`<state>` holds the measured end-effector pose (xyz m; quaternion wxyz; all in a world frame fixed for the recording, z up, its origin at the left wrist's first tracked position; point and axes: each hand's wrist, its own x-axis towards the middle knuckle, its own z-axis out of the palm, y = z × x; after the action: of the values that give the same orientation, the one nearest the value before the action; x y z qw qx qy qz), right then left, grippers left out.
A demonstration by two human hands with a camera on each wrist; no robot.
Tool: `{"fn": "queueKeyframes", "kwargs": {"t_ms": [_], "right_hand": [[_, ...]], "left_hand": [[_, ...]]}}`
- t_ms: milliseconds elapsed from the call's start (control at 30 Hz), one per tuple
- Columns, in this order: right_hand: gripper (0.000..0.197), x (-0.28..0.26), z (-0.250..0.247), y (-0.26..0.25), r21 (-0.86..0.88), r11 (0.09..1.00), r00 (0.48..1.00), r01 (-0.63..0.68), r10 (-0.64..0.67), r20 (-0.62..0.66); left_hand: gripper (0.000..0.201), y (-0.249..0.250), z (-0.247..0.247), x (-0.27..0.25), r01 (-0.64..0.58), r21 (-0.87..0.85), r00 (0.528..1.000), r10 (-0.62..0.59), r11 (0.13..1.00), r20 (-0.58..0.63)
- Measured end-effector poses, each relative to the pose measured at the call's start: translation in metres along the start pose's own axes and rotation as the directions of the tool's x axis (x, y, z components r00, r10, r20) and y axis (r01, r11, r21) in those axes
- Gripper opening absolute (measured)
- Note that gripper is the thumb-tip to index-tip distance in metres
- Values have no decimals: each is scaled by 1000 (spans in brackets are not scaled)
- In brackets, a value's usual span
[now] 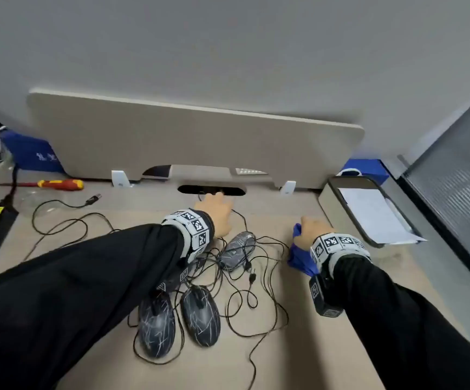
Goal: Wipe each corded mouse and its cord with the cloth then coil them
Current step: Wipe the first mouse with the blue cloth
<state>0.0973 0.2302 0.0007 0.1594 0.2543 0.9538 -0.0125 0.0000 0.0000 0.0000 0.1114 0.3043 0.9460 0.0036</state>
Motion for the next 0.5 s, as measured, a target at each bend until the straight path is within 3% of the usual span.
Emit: {"fn": "queueKeyframes", "kwargs": {"t_ms": [167, 300, 500], "right_hand": [[23, 6, 50, 23, 92, 991, 991, -100, 90, 102], [50, 0, 66, 26, 107, 985, 991, -135, 135, 14], [36, -42, 86, 26, 200, 978, 995, -63, 77, -64]], "left_hand": [[36, 13, 27, 21, -9, -63, 1000, 7, 998, -18], [39, 25, 50, 18, -12, -49, 999, 9, 999, -47], [27, 38, 62, -26, -57, -125, 991, 41, 991, -129]]}}
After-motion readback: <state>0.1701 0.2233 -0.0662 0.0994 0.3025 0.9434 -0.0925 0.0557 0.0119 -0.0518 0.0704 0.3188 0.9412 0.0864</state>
